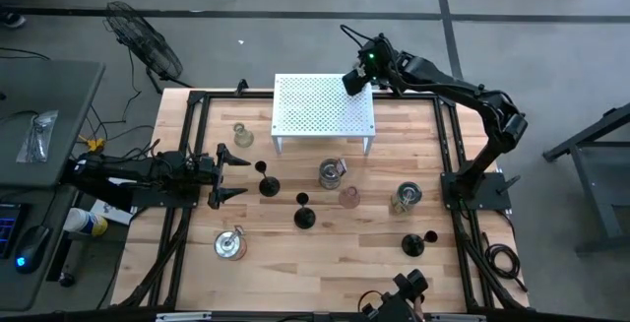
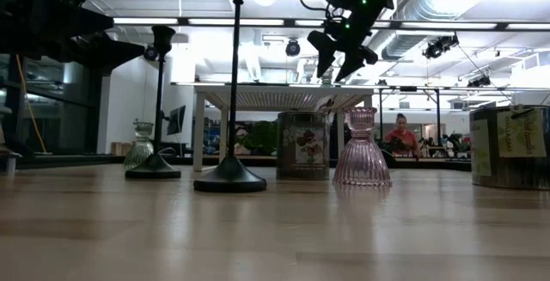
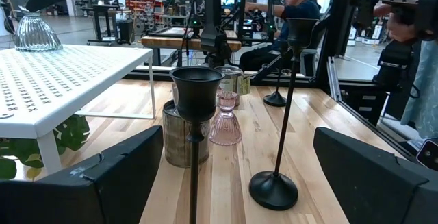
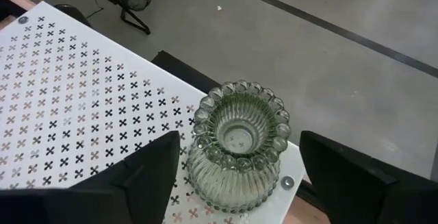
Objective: Pick & Place candle stick holders
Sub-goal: Put the green scented candle on the shelf
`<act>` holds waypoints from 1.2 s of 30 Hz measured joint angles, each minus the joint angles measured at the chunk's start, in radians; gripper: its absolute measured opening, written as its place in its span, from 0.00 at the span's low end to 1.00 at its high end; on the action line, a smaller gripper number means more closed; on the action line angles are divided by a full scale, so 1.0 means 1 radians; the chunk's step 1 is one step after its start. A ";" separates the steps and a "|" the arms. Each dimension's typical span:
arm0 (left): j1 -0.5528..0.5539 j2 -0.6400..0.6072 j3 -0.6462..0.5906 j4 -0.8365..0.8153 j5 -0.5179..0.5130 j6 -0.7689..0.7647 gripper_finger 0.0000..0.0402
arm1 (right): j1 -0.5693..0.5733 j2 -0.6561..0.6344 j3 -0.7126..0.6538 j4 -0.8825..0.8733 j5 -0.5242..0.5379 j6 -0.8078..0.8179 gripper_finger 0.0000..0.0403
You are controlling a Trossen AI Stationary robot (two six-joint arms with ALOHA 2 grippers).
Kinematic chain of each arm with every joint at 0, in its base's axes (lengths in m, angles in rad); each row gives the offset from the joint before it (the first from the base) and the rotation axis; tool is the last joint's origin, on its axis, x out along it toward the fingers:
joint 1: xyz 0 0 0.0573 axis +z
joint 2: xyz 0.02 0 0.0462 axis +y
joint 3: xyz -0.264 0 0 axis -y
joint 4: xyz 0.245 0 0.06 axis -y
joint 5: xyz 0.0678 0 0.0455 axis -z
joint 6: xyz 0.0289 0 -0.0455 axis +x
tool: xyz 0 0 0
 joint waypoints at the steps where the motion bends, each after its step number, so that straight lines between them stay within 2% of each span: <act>1: 0.000 0.000 0.000 0.000 0.000 0.000 0.93 | 0.000 -0.004 0.000 -0.005 0.000 0.000 0.74; 17: 0.000 0.000 0.000 0.000 0.000 0.000 0.93 | 0.003 -0.077 0.000 -0.020 -0.032 0.000 0.74; 23: 0.000 0.000 0.000 0.000 0.000 0.000 0.93 | 0.009 -0.120 0.000 -0.077 -0.046 0.000 0.74; 36: 0.000 0.000 0.000 0.000 0.000 0.000 0.93 | 0.021 -0.295 0.001 -0.221 -0.048 0.003 0.74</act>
